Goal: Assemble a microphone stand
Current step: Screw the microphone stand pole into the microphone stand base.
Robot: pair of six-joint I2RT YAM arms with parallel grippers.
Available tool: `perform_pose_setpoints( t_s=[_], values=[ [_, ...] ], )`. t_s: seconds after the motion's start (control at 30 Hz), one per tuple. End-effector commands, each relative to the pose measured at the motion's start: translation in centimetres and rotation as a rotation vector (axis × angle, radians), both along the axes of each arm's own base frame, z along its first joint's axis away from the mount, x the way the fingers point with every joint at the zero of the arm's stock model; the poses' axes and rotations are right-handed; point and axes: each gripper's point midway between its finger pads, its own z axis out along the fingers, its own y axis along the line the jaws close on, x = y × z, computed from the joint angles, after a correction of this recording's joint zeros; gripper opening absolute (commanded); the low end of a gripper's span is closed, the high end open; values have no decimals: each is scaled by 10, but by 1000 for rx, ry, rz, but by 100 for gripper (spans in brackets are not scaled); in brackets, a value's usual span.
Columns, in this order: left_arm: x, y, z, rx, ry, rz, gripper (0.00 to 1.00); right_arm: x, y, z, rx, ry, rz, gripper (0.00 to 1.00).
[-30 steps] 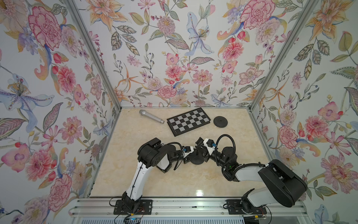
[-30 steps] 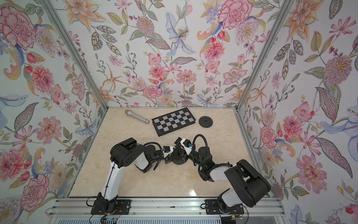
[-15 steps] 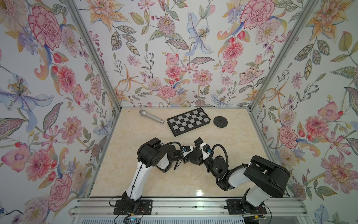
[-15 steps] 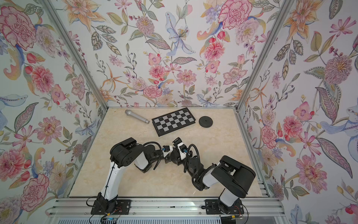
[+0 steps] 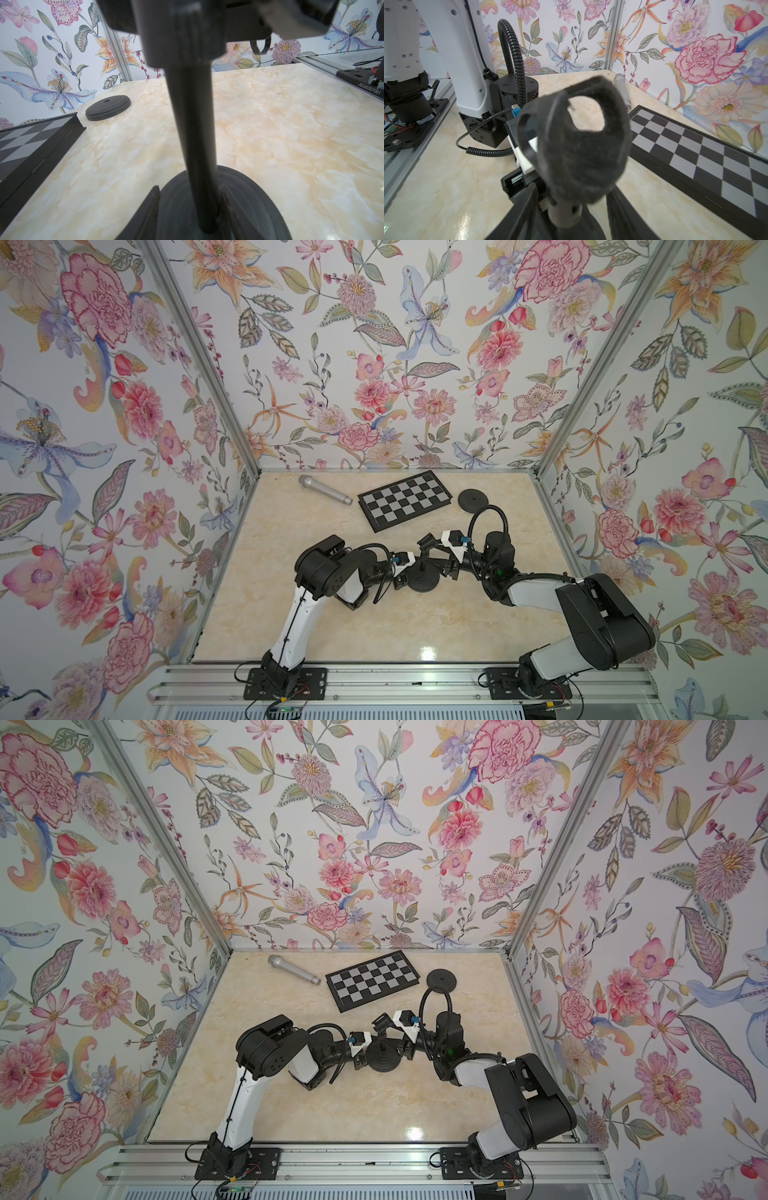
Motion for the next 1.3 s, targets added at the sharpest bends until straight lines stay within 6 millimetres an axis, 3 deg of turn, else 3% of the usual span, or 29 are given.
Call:
perform_pose_setpoints(
  t_s=[0.0, 0.1, 0.33, 0.47, 0.53, 0.6, 0.7, 0.87, 0.97, 1.0, 1.13, 1.17, 1.27],
  values=[
    [-6, 8, -57, 145, 117, 26, 47, -14, 6, 7, 23, 10, 168, 51],
    [-5, 8, -57, 148, 116, 25, 47, -10, 8, 1, 11, 23, 173, 42],
    [-5, 8, -56, 146, 115, 26, 47, 10, 5, -9, -16, 49, 60, 0],
    [-5, 9, -58, 145, 125, 34, 48, 30, -17, -12, 14, 52, -262, 0],
    [-3, 9, -59, 139, 143, 34, 48, 34, -29, -12, 56, 35, -472, 0],
    [-4, 9, -60, 126, 165, 32, 48, 30, -43, -24, 60, 49, -700, 0],
    [-5, 10, -63, 121, 177, 34, 48, 8, -31, -38, 62, 79, -857, 0],
    [-1, 11, -61, 104, 188, 44, 48, -26, 22, -50, 65, 60, -836, 0],
    [0, 12, -61, 107, 187, 45, 48, -27, 21, -41, 81, 4, -861, 0],
    [0, 12, -62, 110, 187, 47, 48, -26, 19, -41, 82, 5, -860, 2],
    [-2, 13, -62, 110, 190, 42, 48, -37, 28, -38, 54, -4, -611, 47],
    [-2, 13, -63, 114, 190, 42, 48, -39, 27, -37, 47, -5, -546, 53],
    [-1, 12, -61, 113, 186, 41, 48, -42, 22, -37, 18, 28, -360, 59]
  ],
)
